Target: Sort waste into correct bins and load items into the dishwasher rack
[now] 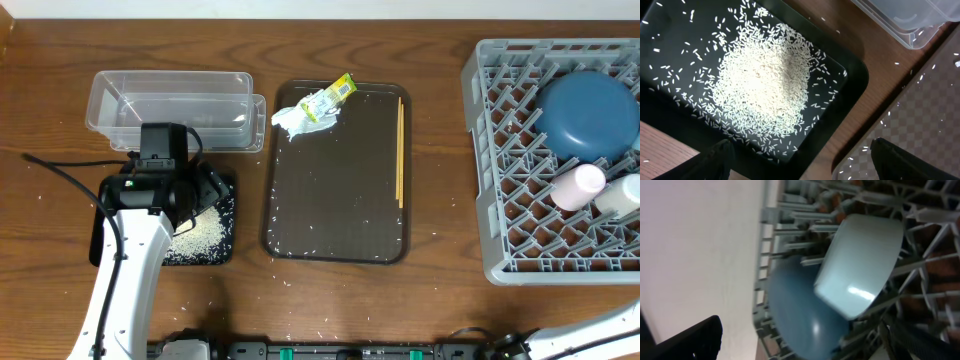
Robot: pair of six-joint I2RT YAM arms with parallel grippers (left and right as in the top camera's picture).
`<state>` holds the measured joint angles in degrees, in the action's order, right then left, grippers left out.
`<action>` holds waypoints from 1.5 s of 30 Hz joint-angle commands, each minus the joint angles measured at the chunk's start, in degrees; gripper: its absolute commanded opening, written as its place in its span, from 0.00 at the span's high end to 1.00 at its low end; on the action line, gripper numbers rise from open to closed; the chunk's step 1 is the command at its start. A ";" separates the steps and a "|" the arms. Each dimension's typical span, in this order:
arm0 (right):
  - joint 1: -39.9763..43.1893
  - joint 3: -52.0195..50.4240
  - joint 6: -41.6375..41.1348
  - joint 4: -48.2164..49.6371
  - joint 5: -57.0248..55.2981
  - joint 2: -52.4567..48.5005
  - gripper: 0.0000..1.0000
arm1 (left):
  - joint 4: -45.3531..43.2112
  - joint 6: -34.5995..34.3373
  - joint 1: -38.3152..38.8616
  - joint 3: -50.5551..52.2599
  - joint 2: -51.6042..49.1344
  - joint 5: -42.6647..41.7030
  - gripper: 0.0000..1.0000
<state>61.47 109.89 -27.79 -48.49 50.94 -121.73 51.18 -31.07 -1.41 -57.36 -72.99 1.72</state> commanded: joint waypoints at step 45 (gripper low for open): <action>-27.80 0.15 5.64 11.47 -51.76 6.14 0.99 | 0.22 0.76 -0.28 -0.90 -0.26 0.70 0.10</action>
<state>33.78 109.89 -23.79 -37.08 5.98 -113.91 51.18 -31.07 -1.41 -57.36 -72.99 1.72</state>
